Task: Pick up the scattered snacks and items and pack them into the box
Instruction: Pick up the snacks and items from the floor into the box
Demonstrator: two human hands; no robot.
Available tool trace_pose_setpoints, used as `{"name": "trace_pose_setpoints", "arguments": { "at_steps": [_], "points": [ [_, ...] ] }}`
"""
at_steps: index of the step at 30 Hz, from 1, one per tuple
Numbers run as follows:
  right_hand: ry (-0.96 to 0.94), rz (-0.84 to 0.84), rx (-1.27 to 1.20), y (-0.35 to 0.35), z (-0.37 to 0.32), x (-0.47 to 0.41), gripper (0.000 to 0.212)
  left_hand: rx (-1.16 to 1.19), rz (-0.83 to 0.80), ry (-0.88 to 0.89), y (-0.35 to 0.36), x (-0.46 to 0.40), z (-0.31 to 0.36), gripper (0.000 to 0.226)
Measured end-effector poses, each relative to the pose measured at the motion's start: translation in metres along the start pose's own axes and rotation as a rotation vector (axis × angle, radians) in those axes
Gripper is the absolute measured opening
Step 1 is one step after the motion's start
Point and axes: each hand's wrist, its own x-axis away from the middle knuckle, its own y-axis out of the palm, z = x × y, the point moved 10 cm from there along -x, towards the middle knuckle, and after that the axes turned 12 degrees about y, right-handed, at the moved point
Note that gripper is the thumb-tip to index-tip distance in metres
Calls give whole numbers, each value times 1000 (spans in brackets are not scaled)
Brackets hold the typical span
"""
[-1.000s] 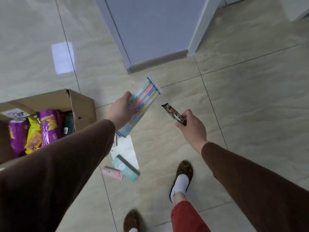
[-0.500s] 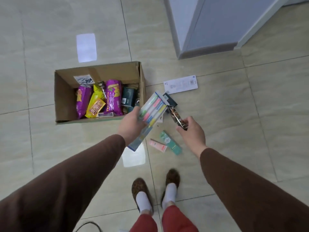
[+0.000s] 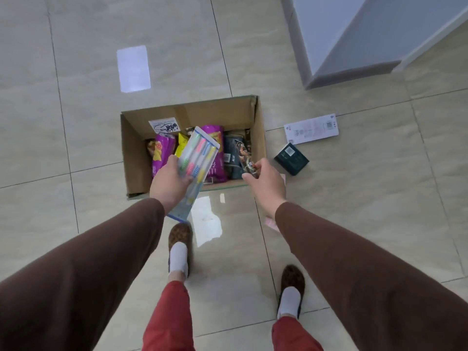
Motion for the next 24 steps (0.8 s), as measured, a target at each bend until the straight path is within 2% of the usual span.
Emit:
{"name": "trace_pose_setpoints", "arguments": {
  "at_steps": [5, 10, 13, 17, 19, 24],
  "points": [
    [132, 76, 6, 25, -33, -19, 37, 41, -84, 29, -29, -53, -42, 32],
    [202, 167, -14, 31, -54, -36, 48, 1, -167, 34, -41, -94, -67, 75],
    [215, 186, -15, 33, -46, -36, 43, -98, -224, 49, -38, -102, -77, 81],
    [205, 194, 6, 34, -32, -25, 40, -198, -264, 218, -25, -105, -48, 72],
    [208, 194, 25, 31, -18, -17, 42, -232, -297, 273, -11, -103, -24, 74],
    [217, 236, 5, 2, 33, -14, 39, -247, -317, 413, 26, -101, 59, 68]
  ]
}}
